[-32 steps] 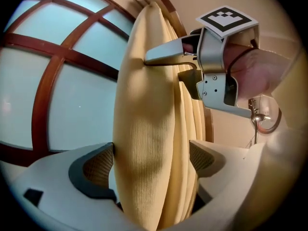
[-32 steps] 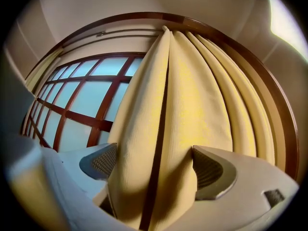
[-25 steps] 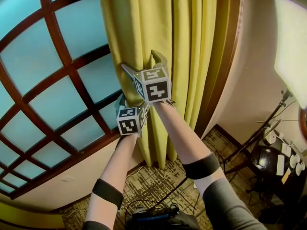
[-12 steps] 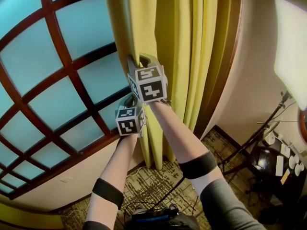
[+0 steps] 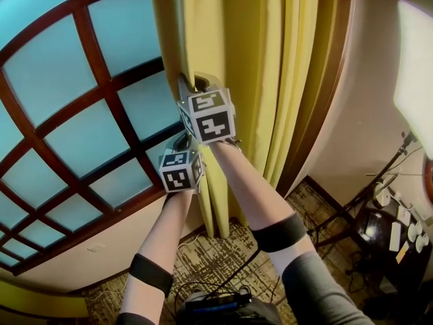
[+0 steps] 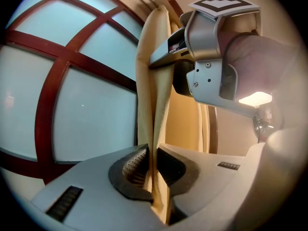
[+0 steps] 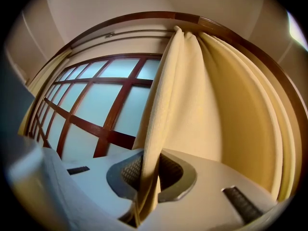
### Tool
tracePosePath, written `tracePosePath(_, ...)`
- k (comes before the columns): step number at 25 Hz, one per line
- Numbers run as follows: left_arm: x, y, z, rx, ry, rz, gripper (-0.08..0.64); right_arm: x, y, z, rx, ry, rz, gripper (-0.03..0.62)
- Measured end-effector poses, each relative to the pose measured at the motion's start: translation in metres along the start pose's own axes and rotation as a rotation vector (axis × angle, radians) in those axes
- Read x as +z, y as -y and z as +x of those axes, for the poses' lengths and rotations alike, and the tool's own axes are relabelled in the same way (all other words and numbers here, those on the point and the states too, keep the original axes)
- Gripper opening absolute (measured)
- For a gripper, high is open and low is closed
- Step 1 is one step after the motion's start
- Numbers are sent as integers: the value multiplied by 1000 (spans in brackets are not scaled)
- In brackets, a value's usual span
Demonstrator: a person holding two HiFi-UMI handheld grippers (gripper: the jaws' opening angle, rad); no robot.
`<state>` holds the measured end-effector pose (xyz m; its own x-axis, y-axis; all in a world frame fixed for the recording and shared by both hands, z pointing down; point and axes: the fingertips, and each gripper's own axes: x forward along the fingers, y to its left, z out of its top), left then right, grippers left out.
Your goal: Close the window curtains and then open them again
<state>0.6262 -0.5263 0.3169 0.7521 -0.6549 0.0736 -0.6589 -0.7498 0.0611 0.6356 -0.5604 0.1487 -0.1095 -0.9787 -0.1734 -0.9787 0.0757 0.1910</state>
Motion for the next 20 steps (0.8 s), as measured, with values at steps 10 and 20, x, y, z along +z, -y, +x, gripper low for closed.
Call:
tracePosePath(10, 11, -56, -51, 58, 32, -42, 14, 25, -76, 21, 73, 26, -34, 34)
tracePosePath(20, 33, -144, -120, 159, 121, -63, 12, 76, -195, 45, 188, 108, -100, 29)
